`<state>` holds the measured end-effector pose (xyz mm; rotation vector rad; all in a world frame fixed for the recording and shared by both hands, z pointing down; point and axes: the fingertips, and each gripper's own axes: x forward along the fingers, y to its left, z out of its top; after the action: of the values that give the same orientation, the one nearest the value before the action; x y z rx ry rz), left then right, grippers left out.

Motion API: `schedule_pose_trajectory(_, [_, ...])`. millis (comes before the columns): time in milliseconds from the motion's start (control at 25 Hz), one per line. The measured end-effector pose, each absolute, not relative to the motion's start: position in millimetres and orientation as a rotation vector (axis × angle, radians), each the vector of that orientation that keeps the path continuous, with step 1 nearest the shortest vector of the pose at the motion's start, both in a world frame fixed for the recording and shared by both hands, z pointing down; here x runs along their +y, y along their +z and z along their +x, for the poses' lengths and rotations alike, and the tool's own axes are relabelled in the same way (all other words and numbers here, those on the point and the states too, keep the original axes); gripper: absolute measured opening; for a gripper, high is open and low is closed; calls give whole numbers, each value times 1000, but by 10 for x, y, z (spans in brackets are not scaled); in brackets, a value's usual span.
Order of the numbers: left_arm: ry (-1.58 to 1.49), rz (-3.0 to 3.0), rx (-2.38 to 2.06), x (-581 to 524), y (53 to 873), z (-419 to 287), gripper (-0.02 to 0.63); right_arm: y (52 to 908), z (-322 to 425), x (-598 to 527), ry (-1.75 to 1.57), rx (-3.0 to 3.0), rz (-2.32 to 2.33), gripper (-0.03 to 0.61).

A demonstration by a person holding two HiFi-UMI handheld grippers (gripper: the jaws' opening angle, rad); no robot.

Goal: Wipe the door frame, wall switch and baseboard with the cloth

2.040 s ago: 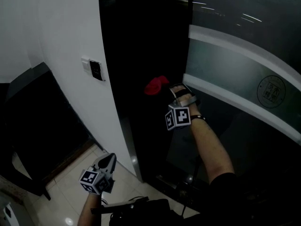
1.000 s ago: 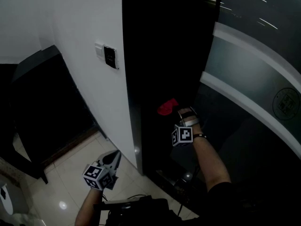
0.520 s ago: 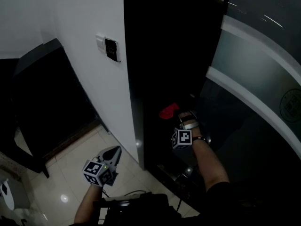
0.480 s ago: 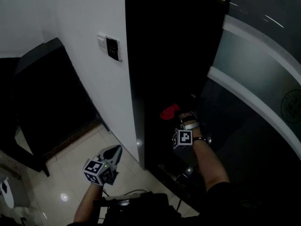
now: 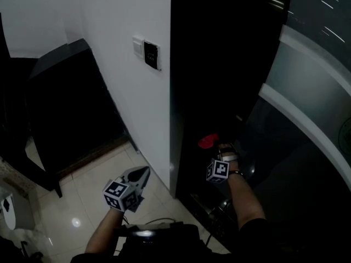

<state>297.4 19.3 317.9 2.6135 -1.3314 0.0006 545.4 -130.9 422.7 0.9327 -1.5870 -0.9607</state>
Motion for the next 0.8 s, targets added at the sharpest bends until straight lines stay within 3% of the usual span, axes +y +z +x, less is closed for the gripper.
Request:
schedule_pose_trajectory(480, [18, 2588, -1339, 231, 3259, 2954, 3, 4747, 5248, -1091, -770, -1621, 784, 63])
schedule_pose_trajectory(800, [-26, 2568, -1349, 268, 3272, 2882, 3, 4908, 5534, -694, -260, -1899, 1048, 63])
